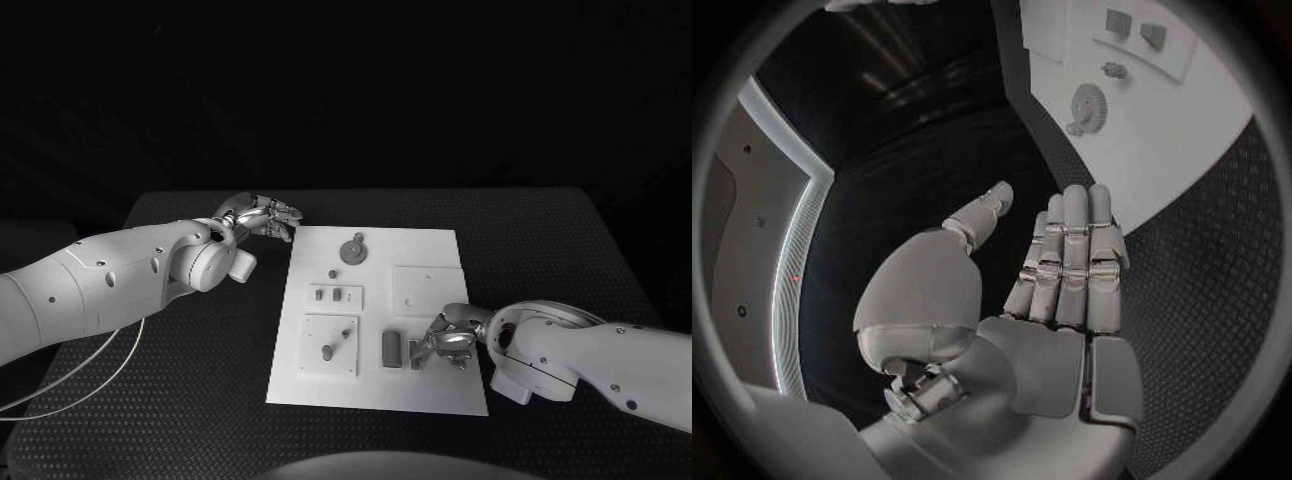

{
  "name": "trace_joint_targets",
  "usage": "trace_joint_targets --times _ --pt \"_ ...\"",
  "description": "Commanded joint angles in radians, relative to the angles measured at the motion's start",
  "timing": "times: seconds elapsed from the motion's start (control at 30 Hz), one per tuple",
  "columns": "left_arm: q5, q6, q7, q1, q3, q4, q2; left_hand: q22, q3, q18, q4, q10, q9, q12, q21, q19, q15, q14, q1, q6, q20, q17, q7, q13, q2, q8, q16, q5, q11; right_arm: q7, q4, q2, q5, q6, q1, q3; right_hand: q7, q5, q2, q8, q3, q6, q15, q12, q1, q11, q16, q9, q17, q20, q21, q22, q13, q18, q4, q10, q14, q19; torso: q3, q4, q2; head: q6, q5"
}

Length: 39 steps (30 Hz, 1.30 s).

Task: Assemble the parts on the task board

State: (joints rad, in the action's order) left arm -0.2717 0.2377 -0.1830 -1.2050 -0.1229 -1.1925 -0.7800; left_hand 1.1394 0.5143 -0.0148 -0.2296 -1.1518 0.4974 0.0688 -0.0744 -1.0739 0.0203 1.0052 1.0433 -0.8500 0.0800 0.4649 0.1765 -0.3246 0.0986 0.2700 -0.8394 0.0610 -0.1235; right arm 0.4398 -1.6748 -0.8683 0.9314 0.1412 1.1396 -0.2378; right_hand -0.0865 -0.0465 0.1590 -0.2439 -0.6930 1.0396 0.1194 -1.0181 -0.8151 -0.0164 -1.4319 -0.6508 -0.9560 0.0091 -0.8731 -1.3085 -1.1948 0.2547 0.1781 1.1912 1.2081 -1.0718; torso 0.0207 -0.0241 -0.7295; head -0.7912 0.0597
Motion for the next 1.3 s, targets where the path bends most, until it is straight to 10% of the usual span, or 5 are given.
trace_joint_targets --times 0.03,0.5,0.8,1.3 --pt "0.005 -0.007 -0.006 -0.001 0.001 -0.002 0.001 0.000 -0.001 -0.005 0.006 0.008 -0.001 0.000 0.004 -0.003 0.000 0.008 -0.011 0.000 -0.002 0.002 0.009 -0.001 -0.002 0.004 0.005 0.004 0.001 -0.031 -0.006 -0.001 0.030 -0.037 -0.001 0.000 -0.004 -0.004 0.000 -0.006 -0.002 -0.001 0.002 -0.004 0.001 -0.004 -0.006 0.000 0.001 0.000 0.001 -0.018 0.000 0.007 0.010 -0.003 -0.005 0.007 -0.0001 -0.0002 0.000 0.001 -0.001" --pt "0.005 -0.010 -0.005 -0.001 0.000 -0.003 -0.001 0.001 -0.001 -0.005 0.006 0.009 -0.001 0.000 0.004 -0.003 0.000 0.008 -0.011 0.000 -0.002 0.002 0.009 -0.001 -0.003 0.004 0.005 0.004 0.001 -0.061 -0.021 -0.015 0.112 -0.140 -0.001 0.000 -0.001 -0.004 0.098 -0.013 -0.017 0.009 0.003 -0.009 -0.034 -0.006 -0.014 -0.003 -0.010 -0.002 -0.001 -0.018 0.000 0.007 0.003 0.001 0.004 0.001 -0.0004 -0.0004 0.000 -0.001 -0.001" --pt "0.005 -0.010 -0.005 -0.001 0.000 -0.003 -0.001 0.001 -0.001 -0.005 0.007 0.009 -0.001 0.000 0.004 -0.003 0.000 0.008 -0.011 0.000 -0.002 0.003 0.009 -0.002 -0.003 0.004 0.005 0.004 0.001 -0.038 -0.010 -0.007 0.140 -0.117 -0.001 0.000 0.003 -0.004 0.060 -0.020 0.043 0.017 0.006 -0.014 -0.045 -0.010 -0.022 -0.009 -0.023 -0.003 -0.005 -0.017 -0.001 0.007 0.023 0.006 0.014 0.001 -0.0008 0.0002 0.000 -0.003 -0.003" --pt "0.005 -0.011 -0.005 -0.001 0.000 -0.004 -0.002 0.001 -0.001 -0.005 0.008 0.008 -0.001 0.001 0.004 -0.003 0.000 0.008 -0.011 -0.001 -0.002 0.003 0.009 -0.002 -0.004 0.005 0.006 0.004 0.001 -0.016 0.003 0.013 0.149 -0.087 -0.005 -0.001 0.013 -0.004 -0.074 -0.027 0.084 0.039 0.012 -0.018 -0.060 -0.019 -0.030 -0.009 -0.042 -0.009 -0.007 -0.017 0.002 0.007 0.091 0.027 0.042 -0.007 -0.0005 -0.0001 0.000 -0.006 -0.002"
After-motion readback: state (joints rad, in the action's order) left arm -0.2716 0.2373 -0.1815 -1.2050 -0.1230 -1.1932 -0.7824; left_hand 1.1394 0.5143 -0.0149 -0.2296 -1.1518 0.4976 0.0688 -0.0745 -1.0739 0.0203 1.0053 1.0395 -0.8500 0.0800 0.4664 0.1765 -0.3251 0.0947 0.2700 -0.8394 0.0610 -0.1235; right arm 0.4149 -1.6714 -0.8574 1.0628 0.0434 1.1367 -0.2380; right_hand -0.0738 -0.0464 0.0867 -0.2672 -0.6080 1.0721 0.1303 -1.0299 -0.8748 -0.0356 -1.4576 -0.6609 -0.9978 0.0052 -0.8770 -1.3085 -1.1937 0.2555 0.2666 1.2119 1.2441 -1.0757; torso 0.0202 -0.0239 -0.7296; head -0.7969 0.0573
